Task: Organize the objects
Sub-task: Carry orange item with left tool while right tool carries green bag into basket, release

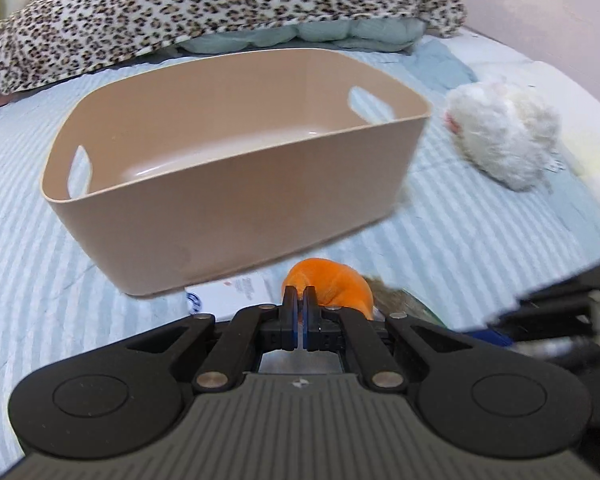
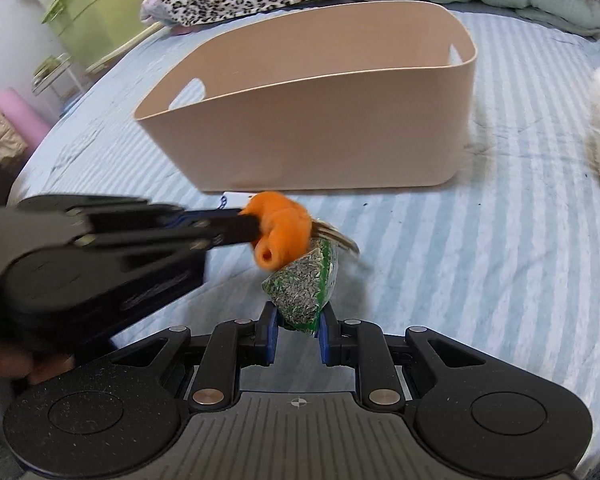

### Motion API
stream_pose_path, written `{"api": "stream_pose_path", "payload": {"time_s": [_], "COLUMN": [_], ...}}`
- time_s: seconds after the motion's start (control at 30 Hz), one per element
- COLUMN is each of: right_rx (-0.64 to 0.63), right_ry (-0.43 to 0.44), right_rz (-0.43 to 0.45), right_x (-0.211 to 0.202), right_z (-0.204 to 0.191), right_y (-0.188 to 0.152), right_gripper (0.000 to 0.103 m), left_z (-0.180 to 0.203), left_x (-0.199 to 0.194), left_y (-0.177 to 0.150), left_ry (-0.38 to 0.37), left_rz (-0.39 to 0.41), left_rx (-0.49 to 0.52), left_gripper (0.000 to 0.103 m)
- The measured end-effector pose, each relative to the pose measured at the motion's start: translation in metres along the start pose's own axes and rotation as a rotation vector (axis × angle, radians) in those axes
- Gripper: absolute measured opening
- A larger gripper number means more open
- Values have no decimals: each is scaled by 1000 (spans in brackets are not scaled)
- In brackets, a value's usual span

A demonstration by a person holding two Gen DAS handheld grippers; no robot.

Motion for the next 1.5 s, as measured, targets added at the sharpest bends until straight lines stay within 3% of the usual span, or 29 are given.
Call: {"api": "stream_pose_path", "payload": {"time_s": [0.3,0.4,0.77,1.0,1.2,1.5], "right_rx": [2,13,-6,12,14,-6], "right_ry": [-19,4,24,8,2,7], "right_rz": [13,0,1,18,86,233], "right_x": [-6,-6,0,-3,-26,-72], "right_z": [8,10,-1,6,11,9], "right_y": [4,5,5,9,23,56], "right_gripper": [18,18,17,17,17,17], "left_z": [-25,-28,3,-3,-20,-31], "left_x": [-12,-16,3,-7,-36,-94], "left_y": [10,12,18,33,44,72], "left_ry": [33,5,-70,-39,-11,16], "left_rz": [35,37,12,45,96,243], "left_rx": [-56,-73,-39,-43,-59,-26], "left_gripper": [2,2,2,2,2,2]}}
Point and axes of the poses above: each gripper's, at about its wrist camera, not at the fingertips, and x roughly the way its jaws point, z to its right, y to its top, the point moved 1 cm from there along x, roughly the way its jaws point, and after that the axes turned 9 degrees about -y, right-handed, at the moved point
